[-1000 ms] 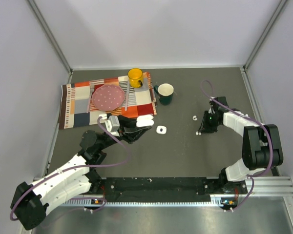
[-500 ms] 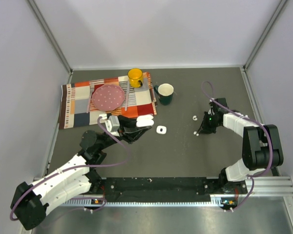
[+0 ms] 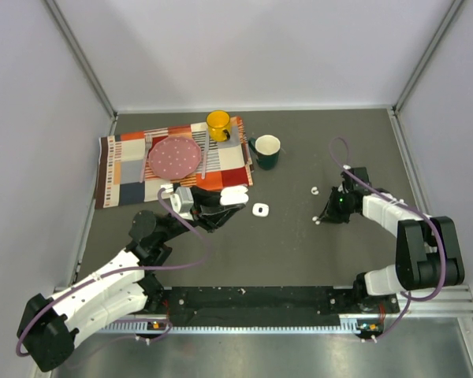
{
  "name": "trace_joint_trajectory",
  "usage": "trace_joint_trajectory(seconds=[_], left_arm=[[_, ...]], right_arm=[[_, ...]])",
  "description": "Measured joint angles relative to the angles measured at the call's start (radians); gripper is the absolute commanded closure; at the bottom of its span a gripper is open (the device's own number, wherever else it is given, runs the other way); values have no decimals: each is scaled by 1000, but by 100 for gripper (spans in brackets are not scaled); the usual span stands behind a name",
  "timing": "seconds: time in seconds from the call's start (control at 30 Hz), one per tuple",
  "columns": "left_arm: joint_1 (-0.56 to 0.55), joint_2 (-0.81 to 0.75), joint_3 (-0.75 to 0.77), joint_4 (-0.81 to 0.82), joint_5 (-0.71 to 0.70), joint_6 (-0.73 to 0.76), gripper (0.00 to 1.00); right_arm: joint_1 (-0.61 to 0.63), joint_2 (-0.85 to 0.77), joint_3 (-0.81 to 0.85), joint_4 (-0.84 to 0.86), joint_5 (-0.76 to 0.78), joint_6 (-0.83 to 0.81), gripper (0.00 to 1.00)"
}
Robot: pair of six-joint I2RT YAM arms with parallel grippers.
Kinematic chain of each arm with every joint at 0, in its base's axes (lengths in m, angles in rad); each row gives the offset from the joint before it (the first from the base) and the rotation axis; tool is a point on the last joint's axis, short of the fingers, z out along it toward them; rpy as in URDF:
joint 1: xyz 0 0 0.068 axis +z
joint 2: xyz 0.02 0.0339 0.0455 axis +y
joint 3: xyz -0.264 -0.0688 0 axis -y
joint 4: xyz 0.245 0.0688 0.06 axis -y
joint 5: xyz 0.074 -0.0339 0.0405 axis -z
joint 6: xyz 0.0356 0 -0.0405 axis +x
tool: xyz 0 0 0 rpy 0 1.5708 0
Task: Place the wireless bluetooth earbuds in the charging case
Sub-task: Pick up the earbud from the center of the board.
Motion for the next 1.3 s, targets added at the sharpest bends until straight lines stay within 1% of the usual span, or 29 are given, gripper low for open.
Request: trace_joint_trajectory(seconds=[0.1, 0.27, 0.7, 0.9, 1.3], left_arm=[[0, 1, 0, 0, 1, 0, 100], [0, 13, 0, 0, 1, -3, 100], [0, 18, 0, 1, 2, -3, 100], [0, 24, 0, 0, 2, -4, 100], [0, 24, 0, 0, 2, -4, 100]], right_arm=[[3, -4, -6, 3, 5, 3, 79], [3, -3, -6, 7, 7, 2, 79], [49, -2, -12, 39, 17, 0, 83], [84, -17, -25, 60, 51, 5, 80], [149, -48, -54, 100, 134, 39, 80]])
